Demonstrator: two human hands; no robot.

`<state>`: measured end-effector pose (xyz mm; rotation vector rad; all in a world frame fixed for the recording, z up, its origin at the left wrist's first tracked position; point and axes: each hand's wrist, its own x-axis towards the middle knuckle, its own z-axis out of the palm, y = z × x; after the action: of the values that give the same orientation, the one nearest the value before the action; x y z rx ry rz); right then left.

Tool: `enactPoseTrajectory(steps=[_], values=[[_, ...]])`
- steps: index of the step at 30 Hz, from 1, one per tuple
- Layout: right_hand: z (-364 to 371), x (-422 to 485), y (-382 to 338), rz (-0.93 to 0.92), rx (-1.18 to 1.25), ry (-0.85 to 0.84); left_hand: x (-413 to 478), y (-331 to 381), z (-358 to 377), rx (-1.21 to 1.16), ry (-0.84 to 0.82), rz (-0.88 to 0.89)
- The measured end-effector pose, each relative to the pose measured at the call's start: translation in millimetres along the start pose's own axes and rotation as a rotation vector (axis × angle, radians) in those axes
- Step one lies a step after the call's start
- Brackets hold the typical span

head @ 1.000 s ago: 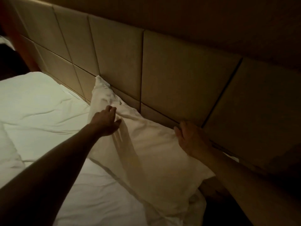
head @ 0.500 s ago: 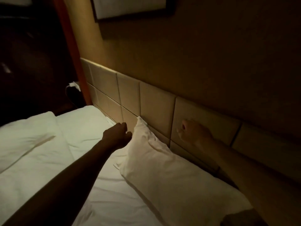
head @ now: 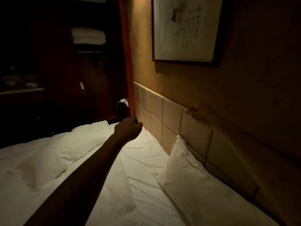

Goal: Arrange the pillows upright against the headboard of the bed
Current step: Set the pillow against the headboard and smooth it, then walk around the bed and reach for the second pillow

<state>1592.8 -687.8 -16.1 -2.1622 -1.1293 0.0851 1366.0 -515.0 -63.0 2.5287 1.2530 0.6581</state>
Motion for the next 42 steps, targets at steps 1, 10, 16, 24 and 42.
enactPoseTrajectory(steps=[1,10,16,24,42], values=[[2,-1,-13,-0.026,0.004,-0.010,-3,-7,-14,-0.003,0.020,0.002],[37,-3,-81,-0.240,0.047,-0.120,-32,-54,-91,0.083,0.168,-0.140],[85,-21,-145,-0.435,0.128,-0.254,-89,-109,-137,0.303,0.288,-0.303],[156,-81,-243,-0.683,0.330,-0.451,-208,-162,-213,0.239,0.432,-0.535],[180,-381,-455,-1.205,0.775,-0.809,-588,-147,-379,0.463,0.795,-0.939]])
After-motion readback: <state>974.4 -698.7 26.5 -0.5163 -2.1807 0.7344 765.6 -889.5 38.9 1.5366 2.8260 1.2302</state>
